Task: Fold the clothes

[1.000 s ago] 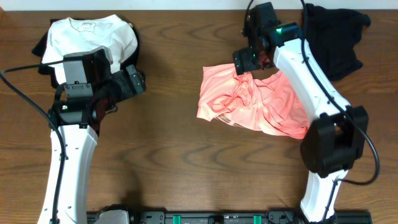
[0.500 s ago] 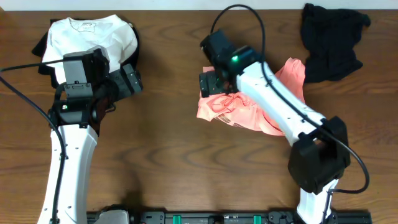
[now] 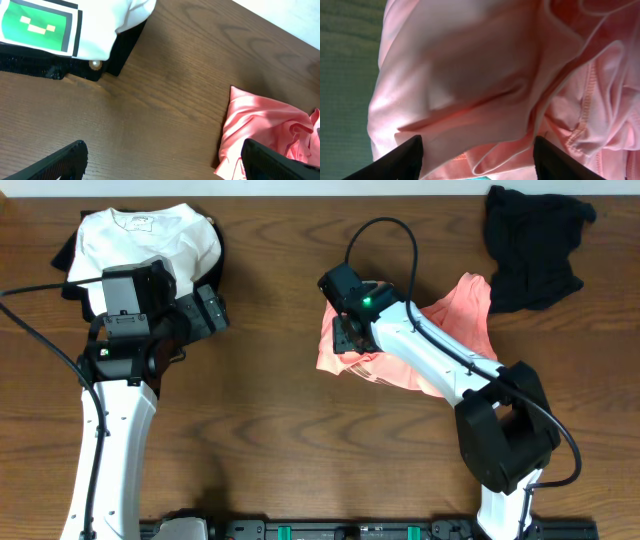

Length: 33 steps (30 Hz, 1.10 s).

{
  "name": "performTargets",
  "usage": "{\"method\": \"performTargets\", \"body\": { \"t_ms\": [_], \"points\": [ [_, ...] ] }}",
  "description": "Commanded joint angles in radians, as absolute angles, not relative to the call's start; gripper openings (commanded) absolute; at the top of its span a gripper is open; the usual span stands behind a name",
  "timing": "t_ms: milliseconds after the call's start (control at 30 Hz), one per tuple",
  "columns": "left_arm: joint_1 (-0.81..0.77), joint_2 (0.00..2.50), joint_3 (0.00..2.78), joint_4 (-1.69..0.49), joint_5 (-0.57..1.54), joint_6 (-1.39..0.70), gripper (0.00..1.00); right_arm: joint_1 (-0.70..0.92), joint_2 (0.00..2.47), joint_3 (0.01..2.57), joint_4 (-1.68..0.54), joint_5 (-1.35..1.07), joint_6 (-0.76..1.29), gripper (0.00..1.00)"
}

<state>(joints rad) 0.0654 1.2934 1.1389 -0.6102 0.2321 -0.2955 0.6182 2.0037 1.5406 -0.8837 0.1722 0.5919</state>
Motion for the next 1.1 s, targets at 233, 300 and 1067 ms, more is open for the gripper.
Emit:
{"method": "performTargets", "body": {
  "t_ms": [233, 300, 1067],
  "points": [
    [0.070, 1.294, 1.134, -0.621, 0.223, -0.301, 0.98, 0.630, 2.004, 1.525, -0.874, 0.180, 0.551, 0.52],
    [0.070, 1.294, 1.134, -0.623, 0.223, -0.301, 0.98, 0.630, 2.004, 1.523, -0.874, 0.184, 0.541, 0.45],
    [0.070, 1.294, 1.134, -0.648, 0.223, -0.301, 0.98, 0.611, 2.000, 1.486, -0.890, 0.183, 0.514, 0.01]
  ]
}}
